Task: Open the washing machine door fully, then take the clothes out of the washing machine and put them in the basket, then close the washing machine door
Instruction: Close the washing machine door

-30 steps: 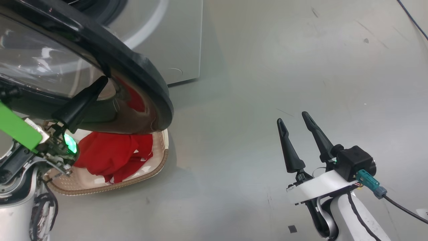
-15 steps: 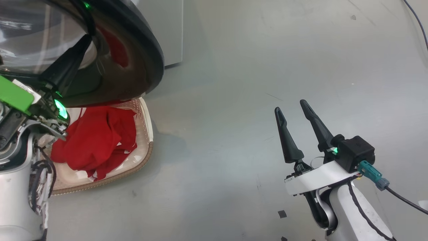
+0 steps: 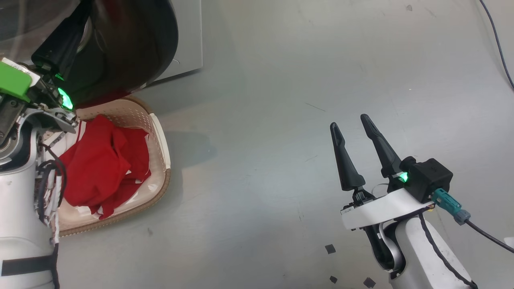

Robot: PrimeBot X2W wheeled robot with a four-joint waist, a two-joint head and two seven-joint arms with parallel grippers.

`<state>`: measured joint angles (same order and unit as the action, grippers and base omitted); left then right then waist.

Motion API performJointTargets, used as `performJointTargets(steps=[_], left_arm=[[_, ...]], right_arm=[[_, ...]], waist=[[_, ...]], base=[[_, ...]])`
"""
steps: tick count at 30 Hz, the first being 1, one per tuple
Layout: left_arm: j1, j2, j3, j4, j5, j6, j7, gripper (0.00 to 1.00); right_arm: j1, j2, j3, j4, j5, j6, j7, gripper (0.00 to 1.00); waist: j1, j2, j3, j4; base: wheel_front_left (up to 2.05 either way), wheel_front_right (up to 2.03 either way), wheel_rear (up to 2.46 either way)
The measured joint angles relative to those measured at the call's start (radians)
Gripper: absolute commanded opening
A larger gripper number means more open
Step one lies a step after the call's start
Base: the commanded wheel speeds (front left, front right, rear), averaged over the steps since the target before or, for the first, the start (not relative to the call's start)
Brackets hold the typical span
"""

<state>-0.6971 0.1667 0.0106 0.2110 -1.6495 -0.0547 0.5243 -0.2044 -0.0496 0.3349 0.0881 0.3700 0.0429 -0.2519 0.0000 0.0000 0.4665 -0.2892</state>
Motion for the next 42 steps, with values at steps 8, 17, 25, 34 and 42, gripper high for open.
performJointTargets(steps=[8, 17, 25, 34, 42], left_arm=[[-0.025, -0.006, -0.002, 0.054, 0.007, -0.022, -0.015, 0.0], [-0.018, -0.049, -0.011, 0.09, -0.002, -0.053, -0.014, 0.0], [0.084, -0.085, 0.046, 0.096, -0.028, -0.065, -0.054, 0.0], [0.181, -0.112, 0.091, -0.019, -0.029, -0.066, -0.119, 0.0], [0.31, -0.126, 0.098, -0.108, 0.003, -0.066, -0.183, 0.0]], right_arm=[[-0.012, 0.0, 0.0, 0.0, 0.007, -0.002, 0.0, 1.0], [-0.012, 0.0, -0.016, 0.004, -0.004, -0.01, 0.0, 1.0], [-0.011, 0.0, -0.033, 0.026, -0.029, -0.01, 0.0, 1.0], [0.016, -0.002, -0.063, 0.043, -0.052, -0.01, 0.0, 1.0], [0.038, -0.014, -0.084, 0.06, -0.065, -0.01, 0.0, 1.0]], waist=[[0.0, 0.0, -0.002, -0.002], [0.0, 0.0, -0.015, 0.027], [0.0, 0.0, -0.045, 0.076], [0.0, 0.0, -0.09, 0.146], [0.0, 0.0, -0.139, 0.208]], base=[[0.0, 0.0, 0.0], [0.0, 0.0, 0.0], [0.0, 0.0, 0.0], [0.0, 0.0, 0.0], [0.0, 0.0, 0.0]])
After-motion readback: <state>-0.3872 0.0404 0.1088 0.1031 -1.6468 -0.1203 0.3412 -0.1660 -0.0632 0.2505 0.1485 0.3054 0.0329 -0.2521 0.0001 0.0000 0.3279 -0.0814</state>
